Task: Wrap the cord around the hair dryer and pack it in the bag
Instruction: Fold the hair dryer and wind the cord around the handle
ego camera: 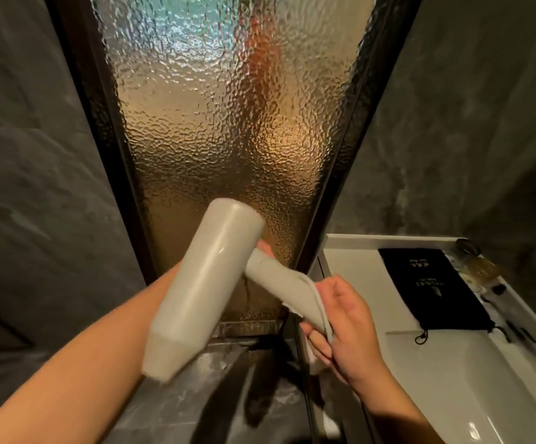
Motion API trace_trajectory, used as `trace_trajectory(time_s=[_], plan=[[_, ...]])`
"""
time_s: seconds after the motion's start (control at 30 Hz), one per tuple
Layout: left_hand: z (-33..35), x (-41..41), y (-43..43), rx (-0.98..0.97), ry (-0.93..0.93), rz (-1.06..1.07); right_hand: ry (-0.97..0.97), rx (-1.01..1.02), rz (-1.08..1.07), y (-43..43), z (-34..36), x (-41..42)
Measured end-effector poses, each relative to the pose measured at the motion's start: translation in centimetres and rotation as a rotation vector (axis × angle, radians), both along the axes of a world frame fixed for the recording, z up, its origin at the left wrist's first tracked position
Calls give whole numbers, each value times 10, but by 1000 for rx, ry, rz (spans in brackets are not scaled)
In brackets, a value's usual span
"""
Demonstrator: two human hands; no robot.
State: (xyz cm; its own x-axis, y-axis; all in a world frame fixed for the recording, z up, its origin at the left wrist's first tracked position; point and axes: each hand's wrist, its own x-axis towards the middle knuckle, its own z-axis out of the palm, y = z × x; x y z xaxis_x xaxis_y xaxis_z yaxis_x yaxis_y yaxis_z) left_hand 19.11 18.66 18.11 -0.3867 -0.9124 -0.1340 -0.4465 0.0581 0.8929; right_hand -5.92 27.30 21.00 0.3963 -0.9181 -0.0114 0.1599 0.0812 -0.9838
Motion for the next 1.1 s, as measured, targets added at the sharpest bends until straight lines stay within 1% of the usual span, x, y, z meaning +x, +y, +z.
trace_trajectory(time_s=[0.07, 0.1, 0.13, 0.17, 0.23, 0.3, 0.37, 0.43, 0.5, 0.53, 0.6, 0.63, 0.7, 0.83, 0.93, 1.03, 1.1], plan=[[-29, -30, 27, 72, 184, 207, -59, -11, -137, -7, 0, -7], [-38, -48, 44, 100, 228, 280, -37, -43, -217, -13, -3, -9], [-44, -66, 60, 102, 223, 336, 6, -82, -299, -21, -10, -11], [-42, -85, 75, 47, 164, 389, 66, -126, -375, -29, -16, -11], [-38, -112, 95, -135, 39, 460, 227, -217, -486, -42, -29, -13], [-28, -126, 107, -244, -119, 475, 401, -313, -518, -51, -41, -17], [-17, -128, 113, -318, -259, 452, 579, -393, -504, -57, -51, -22], [2, -122, 114, -345, -336, 431, 749, -454, -450, -62, -64, -29], [24, -111, 108, -409, -463, 386, 928, -531, -346, -64, -74, -36], [34, -106, 103, -444, -564, 352, 1002, -572, -286, -64, -76, -39], [48, -97, 88, -539, -717, 321, 1071, -626, -153, -61, -70, -45], [53, -93, 77, -586, -766, 327, 1062, -621, -75, -60, -65, -48], [59, -86, 57, -590, -790, 361, 994, -569, 72, -57, -58, -53], [61, -68, 30, -541, -685, 380, 789, -466, 196, -57, -51, -63], [51, -57, 21, -457, -507, 304, 602, -387, 271, -52, -41, -68], [39, -50, 21, -310, -213, 264, 378, -286, 274, -44, -27, -71], [21, -50, 20, -213, -74, 219, 216, -177, 254, -35, -19, -71]])
